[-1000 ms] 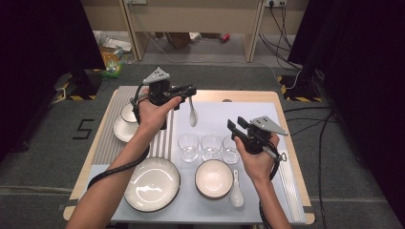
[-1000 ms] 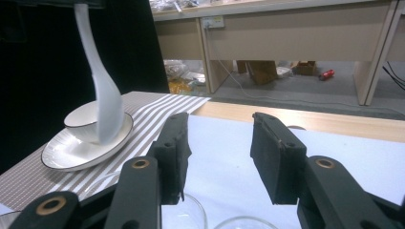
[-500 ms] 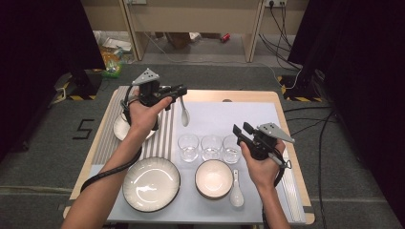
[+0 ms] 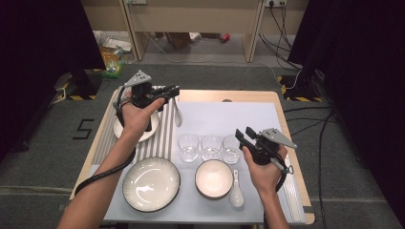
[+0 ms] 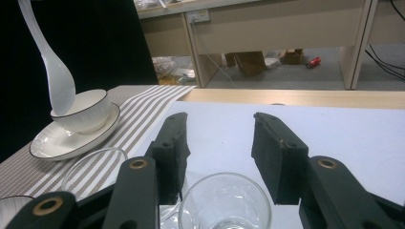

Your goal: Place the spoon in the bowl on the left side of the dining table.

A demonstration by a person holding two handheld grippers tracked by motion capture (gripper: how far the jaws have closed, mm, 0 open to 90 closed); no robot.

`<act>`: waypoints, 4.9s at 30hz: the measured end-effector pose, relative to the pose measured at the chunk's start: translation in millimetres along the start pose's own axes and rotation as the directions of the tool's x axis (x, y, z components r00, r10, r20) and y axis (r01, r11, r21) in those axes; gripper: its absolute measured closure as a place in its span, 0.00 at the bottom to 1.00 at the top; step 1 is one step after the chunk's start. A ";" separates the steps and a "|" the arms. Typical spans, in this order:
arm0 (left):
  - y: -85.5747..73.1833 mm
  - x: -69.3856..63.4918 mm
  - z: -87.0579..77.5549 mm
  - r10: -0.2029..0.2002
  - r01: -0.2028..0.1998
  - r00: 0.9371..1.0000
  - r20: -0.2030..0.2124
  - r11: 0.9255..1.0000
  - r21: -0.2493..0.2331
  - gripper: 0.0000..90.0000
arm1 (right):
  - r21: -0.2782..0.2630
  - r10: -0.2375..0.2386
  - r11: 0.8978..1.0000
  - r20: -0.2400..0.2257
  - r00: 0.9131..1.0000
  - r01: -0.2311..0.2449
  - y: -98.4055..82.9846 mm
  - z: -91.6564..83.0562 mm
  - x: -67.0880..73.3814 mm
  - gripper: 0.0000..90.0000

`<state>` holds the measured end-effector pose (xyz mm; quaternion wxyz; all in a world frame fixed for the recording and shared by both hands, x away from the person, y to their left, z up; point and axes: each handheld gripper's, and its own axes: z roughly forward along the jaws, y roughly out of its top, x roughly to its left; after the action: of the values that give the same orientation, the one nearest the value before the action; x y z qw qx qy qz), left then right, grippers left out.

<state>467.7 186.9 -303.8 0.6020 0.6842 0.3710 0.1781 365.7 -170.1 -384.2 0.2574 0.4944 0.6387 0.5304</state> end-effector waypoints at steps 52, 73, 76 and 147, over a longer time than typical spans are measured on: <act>-5.9 72.2 -56.7 -0.032 0.024 0.974 -0.225 0.999 -0.041 0.81 | -0.001 0.013 1.000 0.028 1.000 -0.013 -7.5 -10.0 -6.0 0.62; 1.0 101.5 -60.4 -0.046 0.030 0.946 -0.320 0.998 -0.057 0.81 | -0.013 0.014 1.000 0.030 0.999 -0.014 -9.8 -12.0 -8.3 0.61; 1.3 106.8 -57.9 -0.045 0.029 0.942 -0.331 0.998 -0.054 0.81 | -0.011 0.010 1.000 0.032 0.999 -0.009 -10.0 -12.3 -9.0 0.61; -66.4 177.0 32.2 0.011 0.084 0.896 -0.444 0.978 0.193 0.81 | 0.021 0.022 1.000 0.030 0.999 -0.023 -18.1 -7.2 -15.5 0.61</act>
<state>587.5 292.5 -410.0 0.4304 0.6777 0.5275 0.2778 358.9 -186.3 -401.9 0.2556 0.5122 0.6347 0.5191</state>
